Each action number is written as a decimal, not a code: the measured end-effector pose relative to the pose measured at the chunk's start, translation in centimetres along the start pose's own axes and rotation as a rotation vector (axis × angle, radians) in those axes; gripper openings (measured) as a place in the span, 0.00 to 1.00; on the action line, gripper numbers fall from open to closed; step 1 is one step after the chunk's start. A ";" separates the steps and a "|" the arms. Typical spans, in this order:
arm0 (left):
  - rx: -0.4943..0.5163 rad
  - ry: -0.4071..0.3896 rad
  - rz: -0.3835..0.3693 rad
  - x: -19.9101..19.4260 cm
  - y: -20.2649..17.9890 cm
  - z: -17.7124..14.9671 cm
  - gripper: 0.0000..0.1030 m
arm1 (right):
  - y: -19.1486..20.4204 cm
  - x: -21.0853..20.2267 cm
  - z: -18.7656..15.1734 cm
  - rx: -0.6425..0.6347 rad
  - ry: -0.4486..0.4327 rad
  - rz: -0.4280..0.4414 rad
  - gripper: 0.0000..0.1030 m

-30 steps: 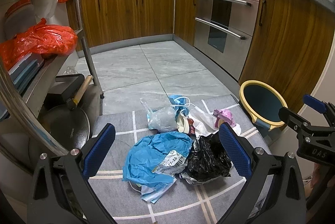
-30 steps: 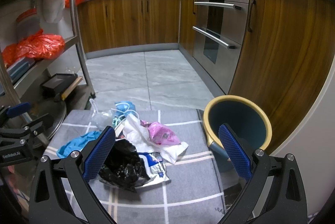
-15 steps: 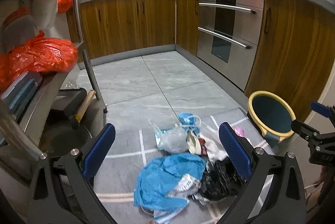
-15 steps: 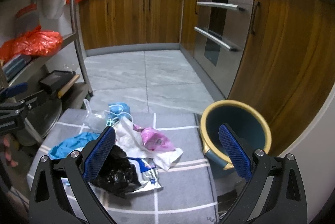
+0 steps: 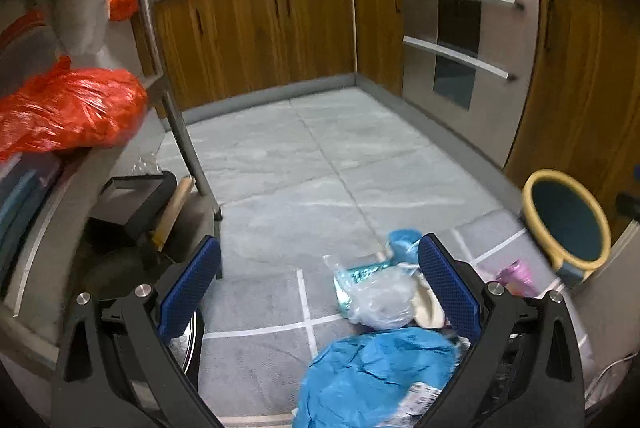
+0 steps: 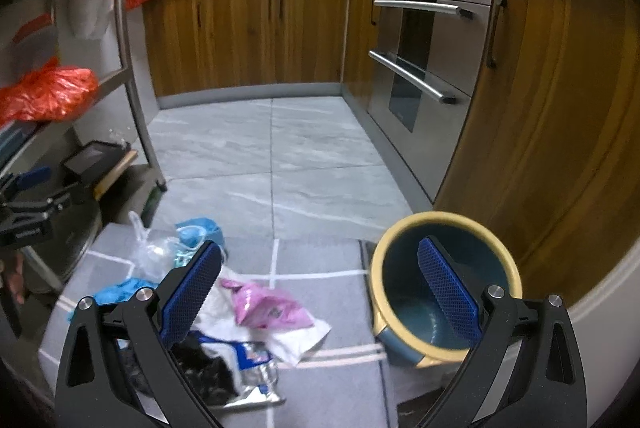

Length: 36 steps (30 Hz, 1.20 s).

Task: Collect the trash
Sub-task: 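Grasp the pink wrapper with the right tool while the left tool grasps the clear plastic bag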

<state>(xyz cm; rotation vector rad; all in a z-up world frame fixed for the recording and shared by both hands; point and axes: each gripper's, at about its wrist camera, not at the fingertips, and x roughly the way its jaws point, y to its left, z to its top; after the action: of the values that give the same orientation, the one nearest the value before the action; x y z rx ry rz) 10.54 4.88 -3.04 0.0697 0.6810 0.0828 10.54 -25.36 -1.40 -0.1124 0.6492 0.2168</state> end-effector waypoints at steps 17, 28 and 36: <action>0.068 0.198 -0.092 8.3 -2.8 -3.5 0.94 | 4.1 7.3 -2.7 -0.096 0.176 0.188 0.94; 0.189 0.209 -0.110 10.2 -5.5 -4.2 0.86 | 5.4 9.9 -4.3 -0.106 0.272 0.221 0.80; 0.231 0.294 -0.143 11.5 -6.0 -4.9 0.51 | 5.4 11.0 -5.0 -0.094 0.337 0.224 0.49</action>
<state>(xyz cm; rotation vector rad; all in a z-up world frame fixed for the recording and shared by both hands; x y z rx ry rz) 16.69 0.24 -14.54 0.2339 0.9856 -0.1258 14.88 -19.17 -12.27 -0.1688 0.9888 0.4504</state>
